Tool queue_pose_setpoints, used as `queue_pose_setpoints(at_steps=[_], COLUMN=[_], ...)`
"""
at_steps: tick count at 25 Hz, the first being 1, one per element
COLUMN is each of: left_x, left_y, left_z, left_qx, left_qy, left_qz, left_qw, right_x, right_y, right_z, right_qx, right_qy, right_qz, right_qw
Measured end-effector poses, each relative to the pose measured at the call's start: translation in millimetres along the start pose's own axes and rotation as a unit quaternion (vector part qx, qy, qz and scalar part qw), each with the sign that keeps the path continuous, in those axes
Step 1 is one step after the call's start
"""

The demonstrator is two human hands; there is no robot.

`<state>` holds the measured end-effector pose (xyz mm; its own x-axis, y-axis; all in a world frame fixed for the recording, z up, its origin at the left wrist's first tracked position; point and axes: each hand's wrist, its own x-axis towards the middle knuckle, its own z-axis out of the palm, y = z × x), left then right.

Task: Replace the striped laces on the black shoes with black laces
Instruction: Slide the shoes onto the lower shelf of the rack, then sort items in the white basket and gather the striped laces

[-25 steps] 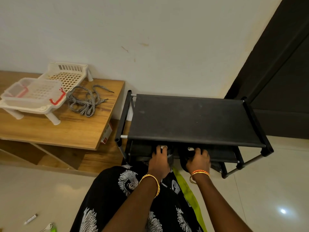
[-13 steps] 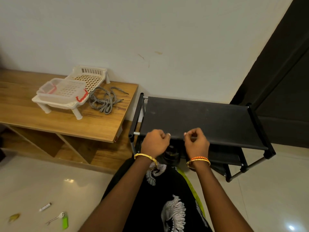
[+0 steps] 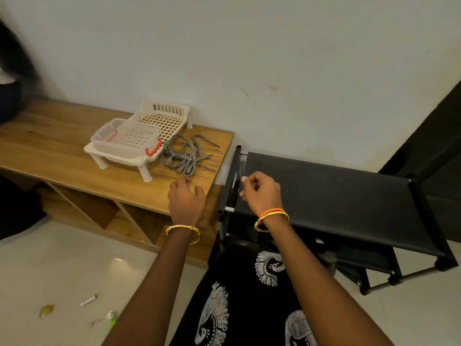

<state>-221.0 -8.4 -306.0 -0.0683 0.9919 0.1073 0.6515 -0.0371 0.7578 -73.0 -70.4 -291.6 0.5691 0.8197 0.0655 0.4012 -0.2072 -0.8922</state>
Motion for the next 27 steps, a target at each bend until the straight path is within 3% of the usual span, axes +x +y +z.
queue_pose_setpoints(at_steps=[5,8,10,12,15,18,20,23,27], left_x=[57,80,86,87,83,62,37,-3,-44], left_y=[-17,-22,-26,-34,-49,-52,-52,-60,-77], left_z=[-5,-3,0,5,9,-2,-17,-35,-66], left_qx=[0.061,0.121,0.139,0.112,-0.006,-0.089,-0.075,-0.028,0.004], left_qy=[-0.049,-0.073,-0.058,-0.017,0.026,0.088,0.126,0.115,0.093], left_qz=[-0.031,0.003,0.020,0.029,0.012,-0.020,-0.053,-0.163,-0.346], left_qw=[0.996,0.990,0.988,0.993,1.000,0.992,0.988,0.980,0.934], right_x=[44,73,90,104,107,91,74,46,3], right_y=[-37,-45,-42,-32,-13,-20,-42,-72,-111], right_z=[80,122,136,143,146,149,153,158,183], right_qx=[-0.154,-0.223,-0.231,-0.171,-0.058,-0.023,-0.008,-0.025,-0.023], right_qy=[-0.233,-0.305,-0.298,-0.264,-0.181,-0.133,-0.162,-0.232,-0.377], right_qz=[-0.109,-0.130,-0.154,-0.177,-0.202,-0.216,-0.224,-0.224,-0.252], right_qw=[0.954,0.917,0.913,0.932,0.961,0.967,0.961,0.946,0.891])
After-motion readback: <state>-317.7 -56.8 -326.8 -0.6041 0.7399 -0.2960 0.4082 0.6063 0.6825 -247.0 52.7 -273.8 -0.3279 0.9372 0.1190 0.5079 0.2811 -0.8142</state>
